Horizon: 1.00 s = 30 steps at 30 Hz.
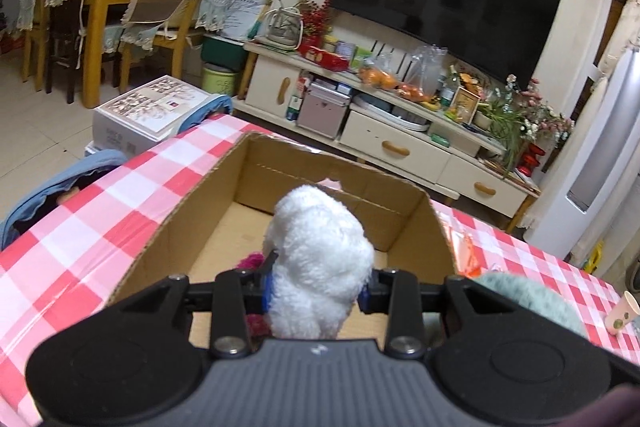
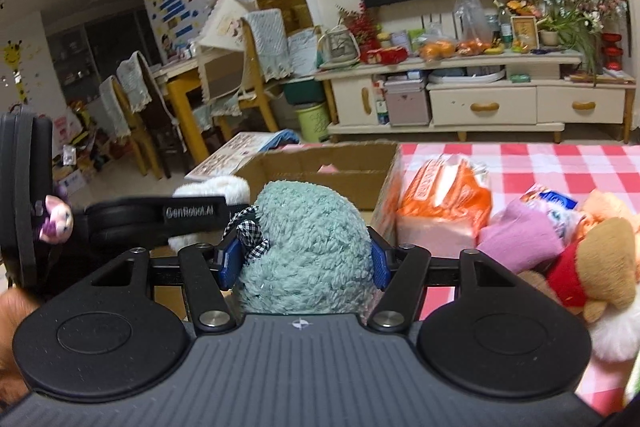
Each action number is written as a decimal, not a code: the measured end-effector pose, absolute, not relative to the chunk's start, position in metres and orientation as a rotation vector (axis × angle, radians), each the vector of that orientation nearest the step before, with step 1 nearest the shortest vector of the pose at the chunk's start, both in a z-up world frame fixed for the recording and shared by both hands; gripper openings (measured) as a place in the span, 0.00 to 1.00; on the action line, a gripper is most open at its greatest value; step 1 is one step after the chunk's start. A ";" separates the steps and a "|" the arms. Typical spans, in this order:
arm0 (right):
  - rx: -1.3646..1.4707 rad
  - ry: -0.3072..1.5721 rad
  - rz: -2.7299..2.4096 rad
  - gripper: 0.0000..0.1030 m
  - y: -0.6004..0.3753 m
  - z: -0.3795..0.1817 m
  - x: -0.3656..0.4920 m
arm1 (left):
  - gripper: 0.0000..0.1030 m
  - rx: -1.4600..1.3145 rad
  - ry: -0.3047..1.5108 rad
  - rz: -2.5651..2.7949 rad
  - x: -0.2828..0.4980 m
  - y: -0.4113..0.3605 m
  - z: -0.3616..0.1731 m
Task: Organize soft objects
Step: 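Carry white slipper into box and open left tool while right tool drops grey-green slipper there, then move both open tools back over the table toward remaining items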
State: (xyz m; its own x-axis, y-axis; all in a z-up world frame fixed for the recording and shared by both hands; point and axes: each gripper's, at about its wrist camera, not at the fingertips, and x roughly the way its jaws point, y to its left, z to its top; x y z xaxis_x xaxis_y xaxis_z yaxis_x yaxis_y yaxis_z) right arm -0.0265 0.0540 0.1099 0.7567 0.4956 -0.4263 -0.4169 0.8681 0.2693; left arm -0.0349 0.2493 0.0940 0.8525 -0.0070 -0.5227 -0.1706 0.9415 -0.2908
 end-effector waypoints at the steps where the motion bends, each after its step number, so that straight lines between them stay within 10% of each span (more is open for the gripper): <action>1: 0.161 0.515 0.507 0.75 0.054 0.109 -0.027 | 0.36 -0.339 0.548 0.093 -0.035 0.251 0.094; 6: 0.148 0.521 0.542 0.98 0.062 0.104 -0.032 | 0.48 -0.334 0.569 0.136 -0.031 0.256 0.093; 30: 0.290 0.340 0.057 1.00 -0.112 0.116 -0.066 | 0.74 -0.137 0.439 -0.070 -0.034 0.161 0.117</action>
